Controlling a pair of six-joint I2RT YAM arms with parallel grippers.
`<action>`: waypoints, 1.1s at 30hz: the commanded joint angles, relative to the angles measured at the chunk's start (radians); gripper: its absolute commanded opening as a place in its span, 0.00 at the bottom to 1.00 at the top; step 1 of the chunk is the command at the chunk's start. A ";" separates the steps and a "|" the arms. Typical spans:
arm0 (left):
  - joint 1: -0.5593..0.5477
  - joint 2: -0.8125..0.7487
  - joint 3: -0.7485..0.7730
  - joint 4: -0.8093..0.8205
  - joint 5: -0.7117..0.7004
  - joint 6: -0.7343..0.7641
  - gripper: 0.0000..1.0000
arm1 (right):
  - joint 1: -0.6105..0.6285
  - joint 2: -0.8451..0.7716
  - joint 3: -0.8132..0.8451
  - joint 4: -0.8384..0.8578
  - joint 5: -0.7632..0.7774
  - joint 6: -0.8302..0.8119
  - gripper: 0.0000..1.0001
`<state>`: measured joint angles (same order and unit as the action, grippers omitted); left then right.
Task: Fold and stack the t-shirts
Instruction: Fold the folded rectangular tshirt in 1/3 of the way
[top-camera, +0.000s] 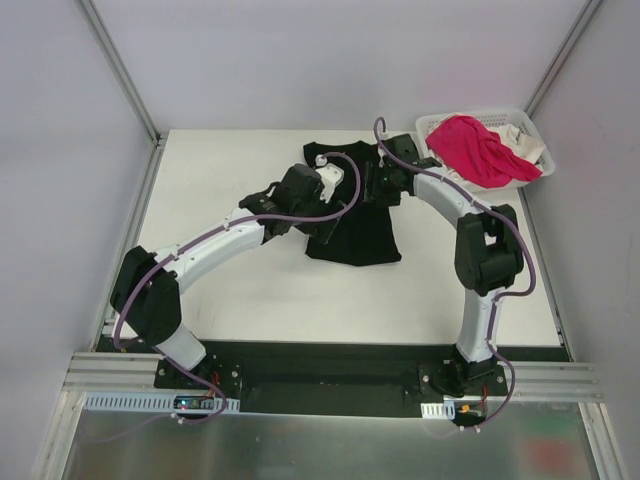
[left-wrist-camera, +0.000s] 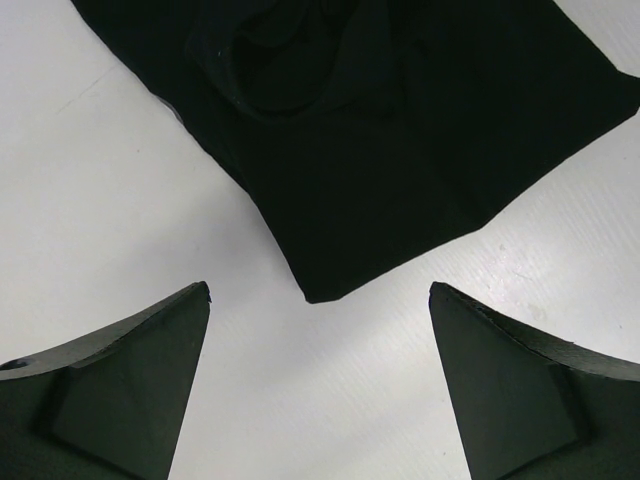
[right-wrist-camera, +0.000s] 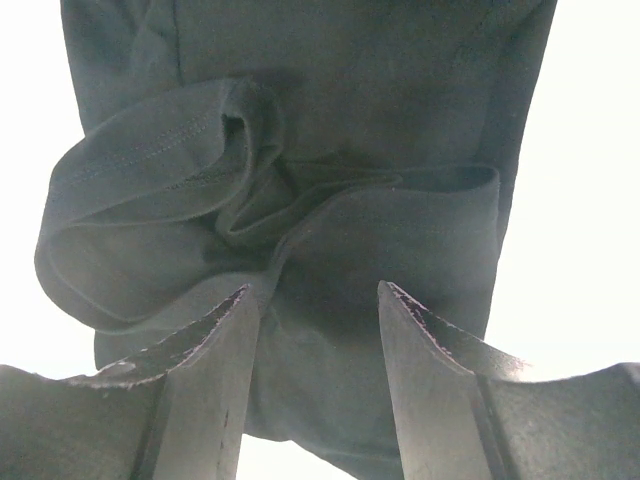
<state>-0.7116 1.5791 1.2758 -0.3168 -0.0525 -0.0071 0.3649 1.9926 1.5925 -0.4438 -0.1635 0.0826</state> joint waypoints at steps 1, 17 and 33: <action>0.011 0.030 0.049 0.019 0.078 0.009 0.90 | 0.006 0.008 0.033 0.037 -0.007 0.016 0.54; 0.003 0.142 0.060 -0.179 0.085 0.096 0.86 | 0.011 0.049 0.070 0.040 -0.013 0.016 0.54; 0.001 0.229 0.016 -0.177 0.089 0.010 0.66 | 0.002 0.054 0.083 0.050 -0.039 0.013 0.53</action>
<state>-0.7063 1.7931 1.2999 -0.4797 0.0437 0.0246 0.3710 2.0510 1.6310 -0.4137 -0.1810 0.0959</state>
